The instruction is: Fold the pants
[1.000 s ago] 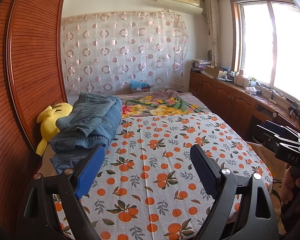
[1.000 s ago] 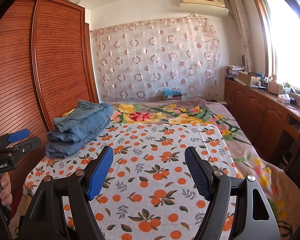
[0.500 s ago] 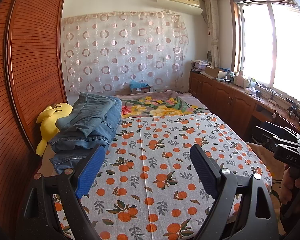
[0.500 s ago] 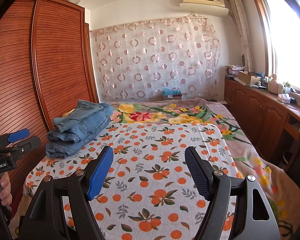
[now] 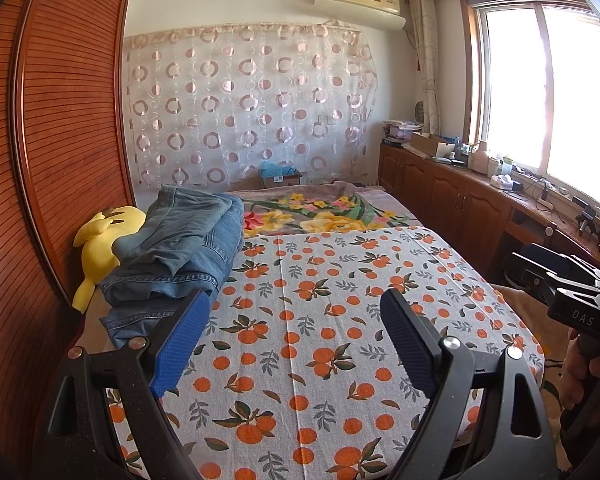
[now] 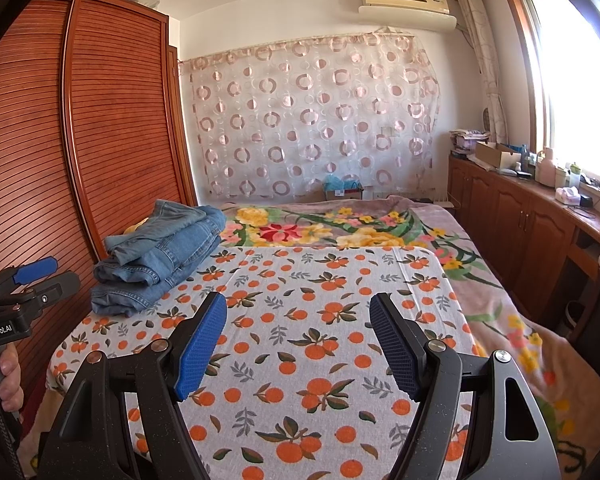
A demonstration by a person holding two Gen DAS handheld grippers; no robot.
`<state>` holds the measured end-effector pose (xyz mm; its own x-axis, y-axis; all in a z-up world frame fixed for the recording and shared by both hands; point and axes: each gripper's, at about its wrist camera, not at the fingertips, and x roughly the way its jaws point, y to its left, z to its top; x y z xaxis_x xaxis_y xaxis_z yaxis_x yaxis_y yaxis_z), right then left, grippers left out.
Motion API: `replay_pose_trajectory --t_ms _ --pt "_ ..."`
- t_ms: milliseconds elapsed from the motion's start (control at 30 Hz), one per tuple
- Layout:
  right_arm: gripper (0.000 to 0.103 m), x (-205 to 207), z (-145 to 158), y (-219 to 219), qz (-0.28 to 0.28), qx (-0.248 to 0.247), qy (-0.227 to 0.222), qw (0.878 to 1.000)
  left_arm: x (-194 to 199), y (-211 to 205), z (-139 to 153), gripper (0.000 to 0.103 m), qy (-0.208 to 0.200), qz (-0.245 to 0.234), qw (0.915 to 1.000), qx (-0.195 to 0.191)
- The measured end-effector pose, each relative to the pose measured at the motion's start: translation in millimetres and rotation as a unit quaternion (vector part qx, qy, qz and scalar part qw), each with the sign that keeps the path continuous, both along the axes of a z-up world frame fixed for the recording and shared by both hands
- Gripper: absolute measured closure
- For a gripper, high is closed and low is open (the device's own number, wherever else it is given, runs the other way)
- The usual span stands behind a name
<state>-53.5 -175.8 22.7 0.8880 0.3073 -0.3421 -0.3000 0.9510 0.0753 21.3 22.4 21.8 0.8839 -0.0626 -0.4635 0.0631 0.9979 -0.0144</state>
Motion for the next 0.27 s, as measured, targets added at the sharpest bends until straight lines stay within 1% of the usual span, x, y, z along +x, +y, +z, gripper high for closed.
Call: replay_pose_trajectory --t_ms 267 --pt "0.027 0.5 -0.2 0.1 -0.001 0.000 0.000 1.000 -0.2 0.2 -0.5 0.015 0.000 0.000 1.0000 0.000"
